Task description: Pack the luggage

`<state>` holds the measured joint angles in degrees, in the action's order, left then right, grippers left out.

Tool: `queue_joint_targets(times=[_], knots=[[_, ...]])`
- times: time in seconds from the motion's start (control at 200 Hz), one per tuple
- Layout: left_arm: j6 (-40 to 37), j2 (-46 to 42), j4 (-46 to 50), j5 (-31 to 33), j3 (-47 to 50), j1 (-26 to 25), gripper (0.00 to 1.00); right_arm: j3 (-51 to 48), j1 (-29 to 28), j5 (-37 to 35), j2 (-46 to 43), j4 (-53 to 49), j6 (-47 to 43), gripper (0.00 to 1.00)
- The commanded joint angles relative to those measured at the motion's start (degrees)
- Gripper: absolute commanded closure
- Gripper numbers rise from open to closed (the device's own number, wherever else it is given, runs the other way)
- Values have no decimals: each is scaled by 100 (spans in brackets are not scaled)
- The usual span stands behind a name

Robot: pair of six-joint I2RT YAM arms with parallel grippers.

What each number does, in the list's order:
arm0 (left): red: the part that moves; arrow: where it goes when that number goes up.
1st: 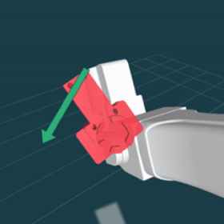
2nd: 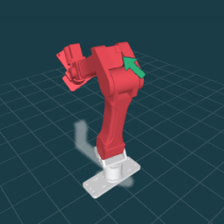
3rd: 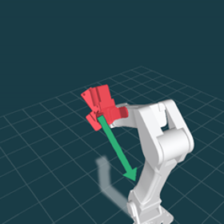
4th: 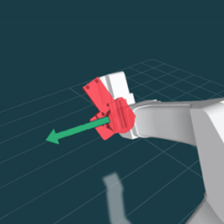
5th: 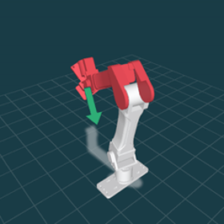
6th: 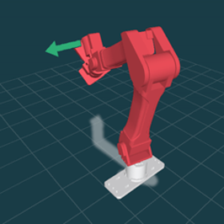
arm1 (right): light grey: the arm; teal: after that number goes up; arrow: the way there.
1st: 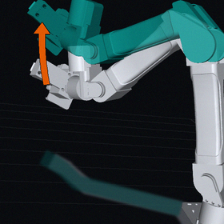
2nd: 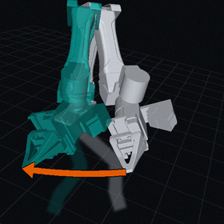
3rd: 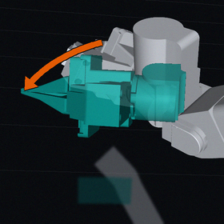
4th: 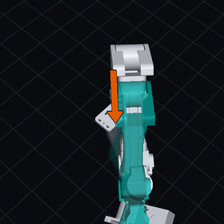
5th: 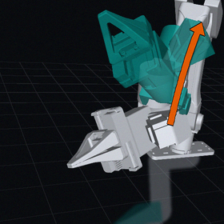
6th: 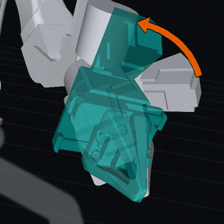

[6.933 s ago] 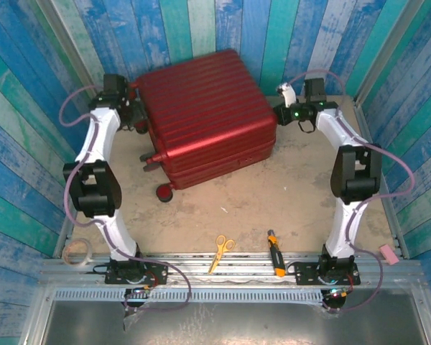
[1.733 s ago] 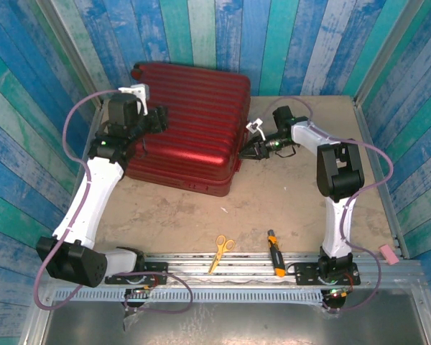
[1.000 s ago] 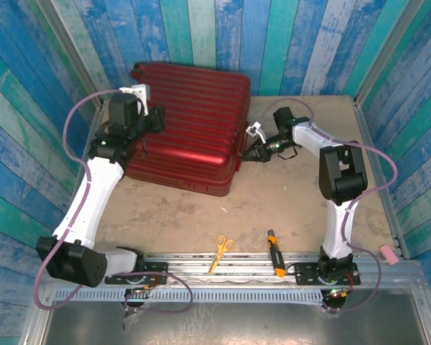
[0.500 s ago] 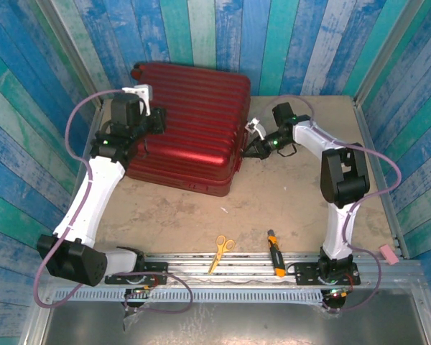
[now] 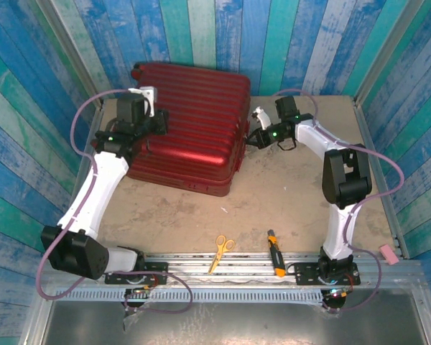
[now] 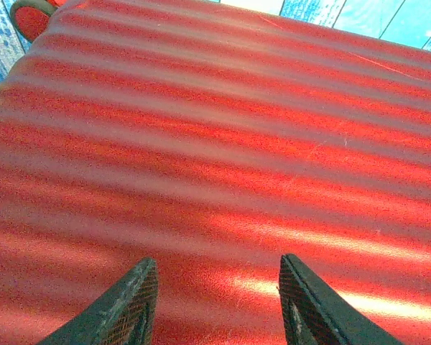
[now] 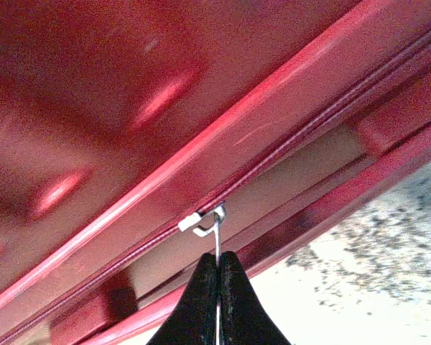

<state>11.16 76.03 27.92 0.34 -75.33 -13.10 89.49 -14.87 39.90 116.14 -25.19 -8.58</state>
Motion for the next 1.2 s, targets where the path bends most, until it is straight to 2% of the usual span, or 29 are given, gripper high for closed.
queue_joint_targets(times=[0.0,0.356,0.811,1.087,1.192], knots=[[-170,190,-24,44,93,-26,52,346,201,-716,207,521,421,100],[-370,287,-21,25,165,-35,51,1310,331,-1189,838,502,526,99],[-430,469,88,-60,58,-62,48,2621,507,-1406,1794,540,461,99],[-421,562,93,-121,-33,-103,46,3007,569,-1380,2255,1192,785,100],[-413,565,91,-164,-52,-105,42,3268,572,-1362,2495,1413,797,100]])
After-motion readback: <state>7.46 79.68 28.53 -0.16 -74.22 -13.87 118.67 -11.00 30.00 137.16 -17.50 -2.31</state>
